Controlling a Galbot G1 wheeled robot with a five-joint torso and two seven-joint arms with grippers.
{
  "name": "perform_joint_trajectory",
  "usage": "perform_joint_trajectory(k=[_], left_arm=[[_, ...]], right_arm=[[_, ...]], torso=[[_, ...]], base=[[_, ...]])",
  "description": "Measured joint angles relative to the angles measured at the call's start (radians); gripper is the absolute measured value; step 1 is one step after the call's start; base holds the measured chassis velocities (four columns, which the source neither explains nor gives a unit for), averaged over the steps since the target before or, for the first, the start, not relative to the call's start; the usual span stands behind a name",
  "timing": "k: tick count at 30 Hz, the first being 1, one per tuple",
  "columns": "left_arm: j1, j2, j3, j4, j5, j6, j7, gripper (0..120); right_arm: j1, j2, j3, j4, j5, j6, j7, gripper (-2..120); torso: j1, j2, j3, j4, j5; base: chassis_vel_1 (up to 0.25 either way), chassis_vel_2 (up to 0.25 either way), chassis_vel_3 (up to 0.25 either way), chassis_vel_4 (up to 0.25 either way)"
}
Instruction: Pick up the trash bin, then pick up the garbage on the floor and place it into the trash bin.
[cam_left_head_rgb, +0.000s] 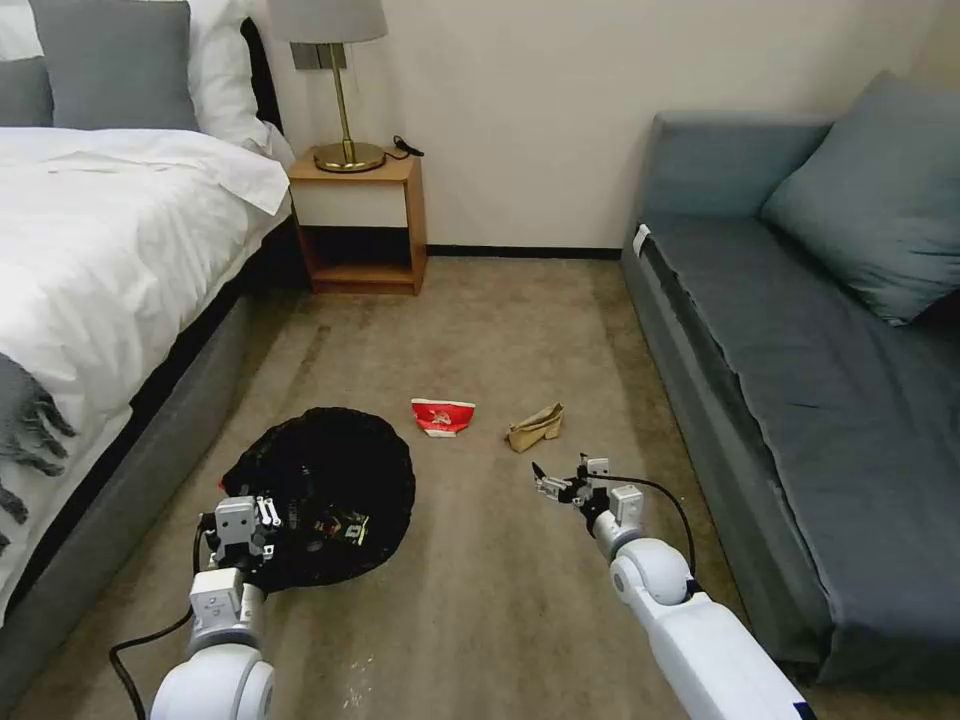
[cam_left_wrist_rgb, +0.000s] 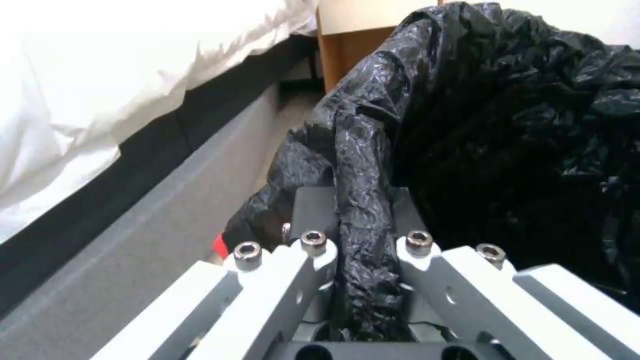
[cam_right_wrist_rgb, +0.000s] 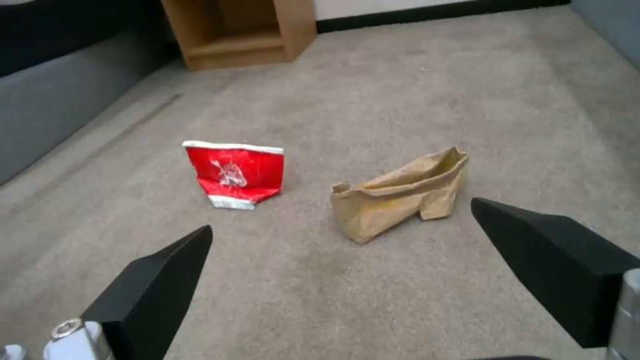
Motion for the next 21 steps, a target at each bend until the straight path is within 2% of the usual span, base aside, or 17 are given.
perform_joint_trajectory(k=[6,21], left_arm=[[0.010,0.000,-0.003,0.000,0.000,-0.005,0.005,4],[0.019,-0.002,-0.005,0.002,0.000,-0.017,0.008,4]], right_arm=[[-0.002,0.003,0.000,0.001,-0.001,0.003,-0.004,100],[-0.013,0.007,-0.001,0.004,-0.011,0.014,-0.013,100]], torso=[[0.000,0.000,0.000,0.0000,-0.0001],[0.000,0.000,0.000,0.0001,0.0000]], base=[[-0.047,0.042,0.050,-0.037],[-0.094,0.098,0.088,-0.100]])
